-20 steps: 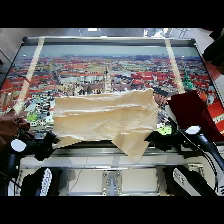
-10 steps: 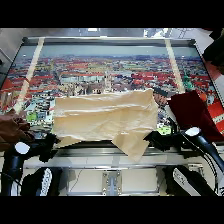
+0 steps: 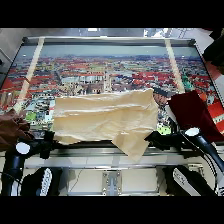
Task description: Fold the shirts.
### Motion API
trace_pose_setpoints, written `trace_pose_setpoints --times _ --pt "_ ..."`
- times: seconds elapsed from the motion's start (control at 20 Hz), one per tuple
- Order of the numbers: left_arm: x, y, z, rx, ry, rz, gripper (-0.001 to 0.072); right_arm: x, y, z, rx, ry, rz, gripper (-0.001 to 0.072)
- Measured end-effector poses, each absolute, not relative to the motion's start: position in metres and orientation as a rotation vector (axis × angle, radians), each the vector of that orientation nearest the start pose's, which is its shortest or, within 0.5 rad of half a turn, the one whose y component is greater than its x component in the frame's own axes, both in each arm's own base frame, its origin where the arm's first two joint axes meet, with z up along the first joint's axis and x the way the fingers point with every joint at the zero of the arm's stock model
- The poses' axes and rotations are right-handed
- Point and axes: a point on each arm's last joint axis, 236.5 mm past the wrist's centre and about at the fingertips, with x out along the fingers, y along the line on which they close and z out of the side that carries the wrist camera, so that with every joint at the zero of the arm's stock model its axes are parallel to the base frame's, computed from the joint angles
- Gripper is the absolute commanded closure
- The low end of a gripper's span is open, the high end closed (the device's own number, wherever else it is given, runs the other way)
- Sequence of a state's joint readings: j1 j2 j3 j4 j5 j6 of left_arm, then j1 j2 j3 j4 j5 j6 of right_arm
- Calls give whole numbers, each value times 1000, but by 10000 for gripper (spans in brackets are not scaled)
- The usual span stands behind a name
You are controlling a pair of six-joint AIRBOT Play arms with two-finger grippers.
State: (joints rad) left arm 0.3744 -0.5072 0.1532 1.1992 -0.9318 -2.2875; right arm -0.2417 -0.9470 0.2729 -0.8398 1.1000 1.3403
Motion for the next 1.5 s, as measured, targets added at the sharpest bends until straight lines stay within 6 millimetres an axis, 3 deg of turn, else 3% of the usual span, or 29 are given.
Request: trace_pose_setpoints --times 0.2,0.25,0.35,0.45,0.65,0.8,0.95,1.1,1.25,1.35,1.5 --pt "194 1 -94 -1235 1034 614 695 178 110 -107 905 1524 181 166" --pt "195 2 -91 -1233 1017 605 695 179 112 -108 933 1517 172 207" --pt "198 3 -85 -1229 987 590 695 181 112 -112 965 1501 144 431" --pt "200 4 -81 -1227 967 580 695 185 109 -115 971 1479 120 699" --pt "207 5 -68 -1176 937 525 695 192 118 -102 986 1446 195 699" --pt "220 12 -36 -1022 873 427 696 196 129 -70 947 1432 333 699" --pt "226 25 1 -842 829 378 697 208 128 -29 852 1364 415 701" --pt "234 33 34 -675 820 317 697 240 117 17 765 1222 426 701" --pt "254 38 50 -549 864 248 697 279 109 50 703 1106 415 702" --pt "277 43 54 -485 889 208 698 306 109 59 672 1071 415 701" --pt "320 48 52 -401 925 157 697 352 109 49 639 1058 393 701"
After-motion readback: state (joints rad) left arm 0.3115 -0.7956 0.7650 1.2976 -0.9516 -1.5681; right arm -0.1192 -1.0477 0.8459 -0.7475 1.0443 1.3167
